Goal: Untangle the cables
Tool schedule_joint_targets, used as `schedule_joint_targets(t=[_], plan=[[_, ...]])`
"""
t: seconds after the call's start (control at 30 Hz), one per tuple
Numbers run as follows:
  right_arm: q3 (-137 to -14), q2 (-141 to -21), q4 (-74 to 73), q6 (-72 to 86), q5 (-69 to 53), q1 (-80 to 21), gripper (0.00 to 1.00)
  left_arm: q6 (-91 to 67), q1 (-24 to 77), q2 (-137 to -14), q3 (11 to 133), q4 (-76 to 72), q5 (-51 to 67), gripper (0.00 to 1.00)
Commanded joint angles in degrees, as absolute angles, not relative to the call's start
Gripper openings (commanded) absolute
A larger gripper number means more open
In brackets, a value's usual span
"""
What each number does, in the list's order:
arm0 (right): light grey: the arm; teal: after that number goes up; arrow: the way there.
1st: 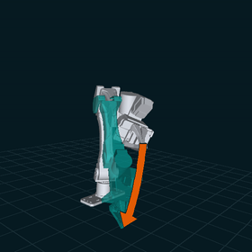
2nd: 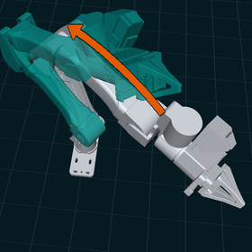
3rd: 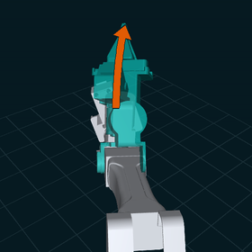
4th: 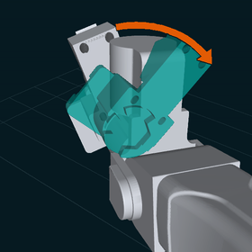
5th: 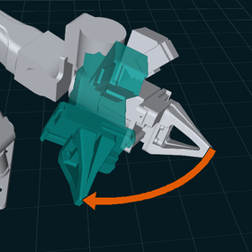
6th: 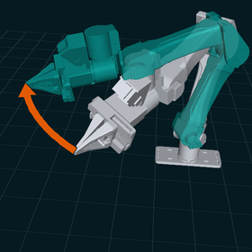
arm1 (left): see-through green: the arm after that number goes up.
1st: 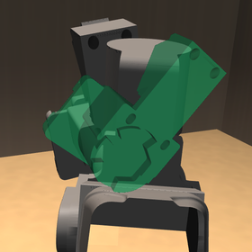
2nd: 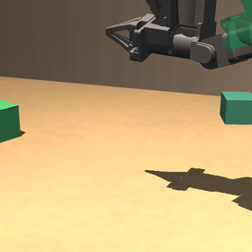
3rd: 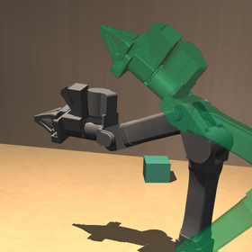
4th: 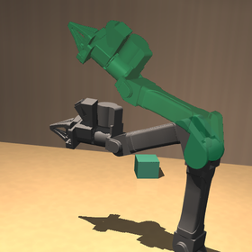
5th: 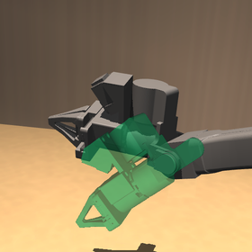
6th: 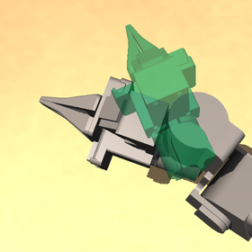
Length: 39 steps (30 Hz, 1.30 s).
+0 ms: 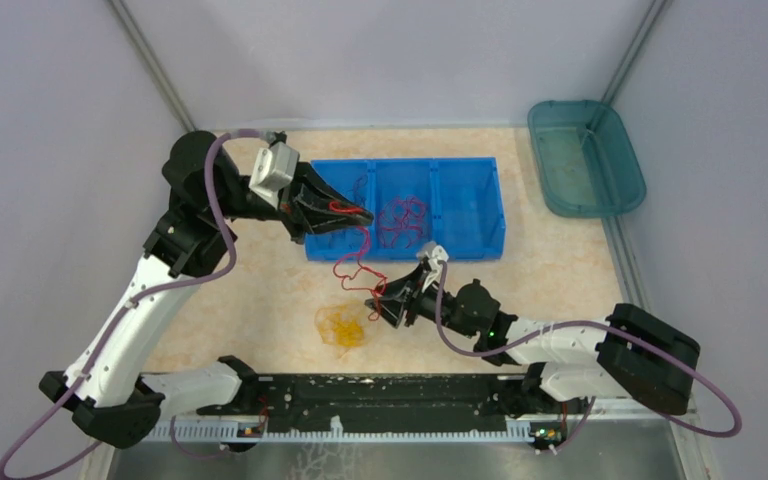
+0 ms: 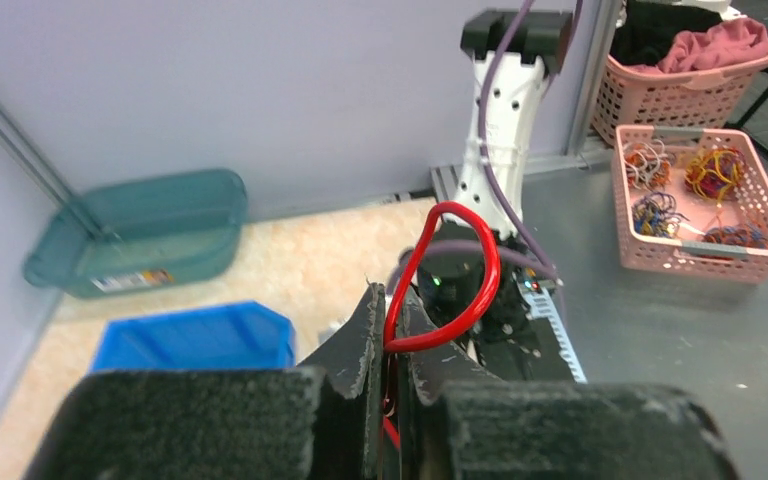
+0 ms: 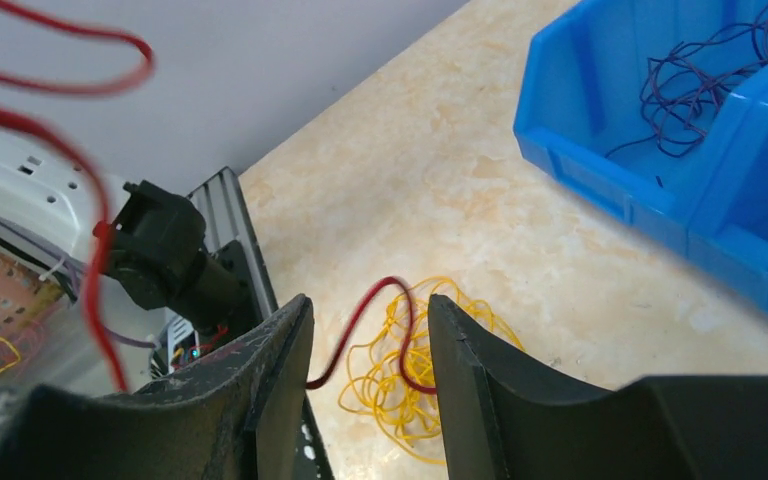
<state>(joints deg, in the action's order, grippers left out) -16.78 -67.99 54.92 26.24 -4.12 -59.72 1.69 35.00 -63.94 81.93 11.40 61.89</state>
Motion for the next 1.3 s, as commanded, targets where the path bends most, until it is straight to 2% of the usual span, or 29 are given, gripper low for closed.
schedule_joint_targets(t=[0.0, 0.33, 0.57, 0.73, 0.9, 1.27], plan=[[-15.41, -65.54, 57.8, 26.66, -1.55, -59.43, 0.47, 3.31, 35.16, -66.14, 87.61, 10.0, 60.77, 0.0], [-8.77, -57.85, 54.63, 26.88, 3.98, -59.28, 0.46, 6.09, 35.16, -71.7, 95.31, 10.02, 58.77, 0.0], [-7.44, -44.73, 42.84, 26.4, 16.84, -59.17, 0.72, 9.04, 35.18, -75.83, 98.12, 10.38, 56.09, 0.0], [-8.4, -30.21, 34.89, 23.93, 32.09, -59.15, 0.83, 10.58, 35.16, -78.77, 97.17, 8.22, 50.69, 0.0], [-11.79, -22.75, 27.07, 19.17, 35.49, -59.14, 0.83, 11.26, 35.24, -81.95, 94.84, 2.99, 45.32, 0.0], [-13.49, -20.95, 18.83, 18.17, 40.04, -59.1, 0.81, 17.49, 35.26, -95.08, 97.12, 1.12, 39.68, 0.0]])
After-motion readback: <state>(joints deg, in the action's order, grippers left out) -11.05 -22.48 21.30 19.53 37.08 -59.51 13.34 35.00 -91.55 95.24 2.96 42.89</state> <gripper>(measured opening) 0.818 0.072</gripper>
